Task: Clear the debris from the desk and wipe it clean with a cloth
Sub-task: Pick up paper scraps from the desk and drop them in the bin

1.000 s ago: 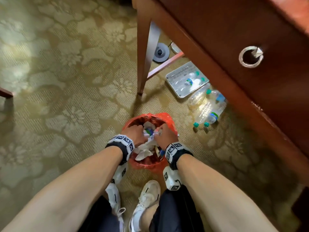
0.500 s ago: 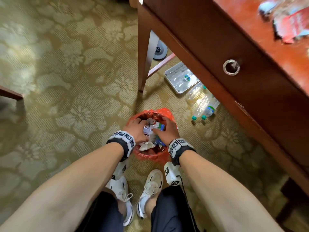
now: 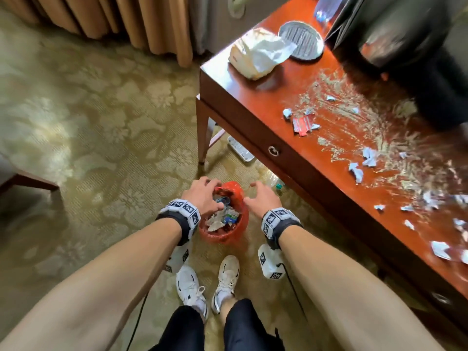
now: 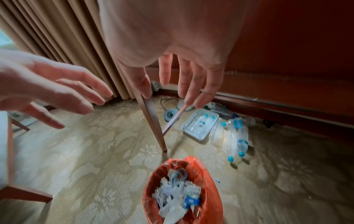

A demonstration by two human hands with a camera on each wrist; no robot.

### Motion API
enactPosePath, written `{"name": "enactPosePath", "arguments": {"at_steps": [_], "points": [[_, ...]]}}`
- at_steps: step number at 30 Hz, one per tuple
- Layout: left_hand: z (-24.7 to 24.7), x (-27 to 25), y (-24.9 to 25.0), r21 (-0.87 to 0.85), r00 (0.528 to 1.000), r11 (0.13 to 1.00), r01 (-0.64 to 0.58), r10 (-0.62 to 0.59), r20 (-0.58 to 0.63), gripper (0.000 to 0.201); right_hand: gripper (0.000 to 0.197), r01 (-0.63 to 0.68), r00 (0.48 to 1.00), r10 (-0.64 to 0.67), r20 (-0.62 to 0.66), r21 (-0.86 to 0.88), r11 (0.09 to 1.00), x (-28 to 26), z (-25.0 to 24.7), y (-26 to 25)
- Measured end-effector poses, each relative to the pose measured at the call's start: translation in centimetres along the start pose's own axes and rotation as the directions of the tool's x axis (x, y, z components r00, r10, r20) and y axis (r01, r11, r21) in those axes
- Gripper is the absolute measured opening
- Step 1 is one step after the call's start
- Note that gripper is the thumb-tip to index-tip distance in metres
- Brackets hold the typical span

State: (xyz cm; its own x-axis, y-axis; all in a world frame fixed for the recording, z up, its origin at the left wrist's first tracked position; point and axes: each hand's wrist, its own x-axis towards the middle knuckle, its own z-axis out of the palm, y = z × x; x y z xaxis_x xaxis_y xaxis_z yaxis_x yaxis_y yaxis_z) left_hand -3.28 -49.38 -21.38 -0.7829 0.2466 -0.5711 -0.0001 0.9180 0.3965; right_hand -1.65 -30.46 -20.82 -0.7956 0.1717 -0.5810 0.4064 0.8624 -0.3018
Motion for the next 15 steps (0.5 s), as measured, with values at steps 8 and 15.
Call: {"name": "enactPosePath", "arguments": {"at_steps": [8,15], "points": [[-10.7,-2.1,8.4,0.031,0.987,0.995,-0.092,0.096,-0.129,0.064,0.048,0.062,0.988,-0.074,-0.139,-0.095,0.994,-4.7,-11.6,-1.9],[-14.4,-0.5,15.8,0.112,0.974,0.985,-0.128,0.147,-0.175,0.069,0.048,0.034,0.977,-0.039,-0.21,-0.028,0.999,-4.3,-20.0,1.9]]}}
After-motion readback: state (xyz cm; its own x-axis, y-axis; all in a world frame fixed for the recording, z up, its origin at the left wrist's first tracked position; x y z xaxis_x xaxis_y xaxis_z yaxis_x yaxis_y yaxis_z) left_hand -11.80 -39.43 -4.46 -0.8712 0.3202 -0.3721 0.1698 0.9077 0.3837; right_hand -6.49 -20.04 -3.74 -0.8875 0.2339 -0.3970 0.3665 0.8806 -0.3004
